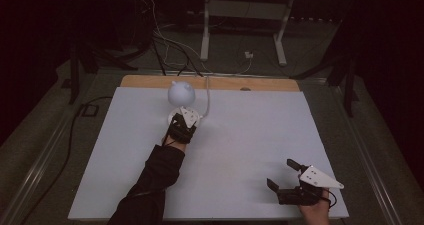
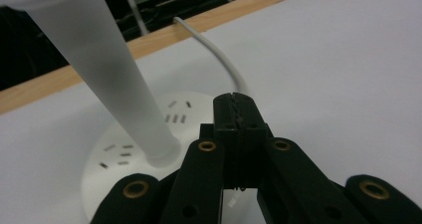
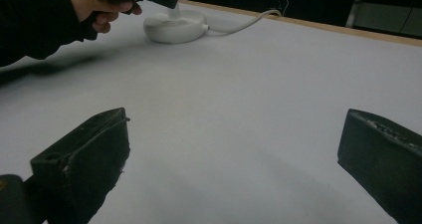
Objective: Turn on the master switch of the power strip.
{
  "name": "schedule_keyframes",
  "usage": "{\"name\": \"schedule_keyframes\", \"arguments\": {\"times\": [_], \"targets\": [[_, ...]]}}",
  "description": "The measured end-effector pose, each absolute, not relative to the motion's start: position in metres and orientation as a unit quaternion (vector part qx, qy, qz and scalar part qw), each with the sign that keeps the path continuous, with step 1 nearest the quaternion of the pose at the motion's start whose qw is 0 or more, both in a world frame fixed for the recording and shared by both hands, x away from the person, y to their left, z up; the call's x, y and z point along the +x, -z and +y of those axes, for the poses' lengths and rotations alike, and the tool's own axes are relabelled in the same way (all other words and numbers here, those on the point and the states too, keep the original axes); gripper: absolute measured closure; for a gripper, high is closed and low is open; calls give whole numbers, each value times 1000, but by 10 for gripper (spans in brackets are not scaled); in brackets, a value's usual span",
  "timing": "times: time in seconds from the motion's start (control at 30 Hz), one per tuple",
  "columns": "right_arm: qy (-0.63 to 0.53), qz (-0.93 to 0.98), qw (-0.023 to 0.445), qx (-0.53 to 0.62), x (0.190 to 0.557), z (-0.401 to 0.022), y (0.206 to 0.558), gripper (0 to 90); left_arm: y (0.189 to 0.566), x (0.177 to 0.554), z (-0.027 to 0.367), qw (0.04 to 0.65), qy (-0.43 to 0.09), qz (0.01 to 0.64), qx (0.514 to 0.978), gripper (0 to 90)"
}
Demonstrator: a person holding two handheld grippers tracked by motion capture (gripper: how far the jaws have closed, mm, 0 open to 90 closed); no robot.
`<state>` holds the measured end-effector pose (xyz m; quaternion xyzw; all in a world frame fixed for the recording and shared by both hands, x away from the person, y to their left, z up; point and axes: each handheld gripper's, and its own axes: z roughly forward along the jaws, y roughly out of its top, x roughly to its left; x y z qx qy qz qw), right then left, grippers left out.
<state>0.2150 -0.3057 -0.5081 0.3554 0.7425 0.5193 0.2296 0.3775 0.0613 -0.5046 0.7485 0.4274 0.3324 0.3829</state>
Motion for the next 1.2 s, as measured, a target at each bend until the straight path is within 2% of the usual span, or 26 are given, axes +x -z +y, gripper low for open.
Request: {"name": "schedule_keyframes", "arguments": {"times": [0.07, 0.5, 1.2], "targets": [[-519, 743, 229, 355, 215, -306, 508, 0, 506, 380, 61, 381, -344, 428, 744, 900], [-520, 743, 228, 355, 215, -306, 508, 0, 520, 392, 60, 359, -336, 424, 761, 900], [-521, 743, 226, 354, 215, -305, 508, 0, 522, 393, 54, 340, -337, 424, 769, 900]]}}
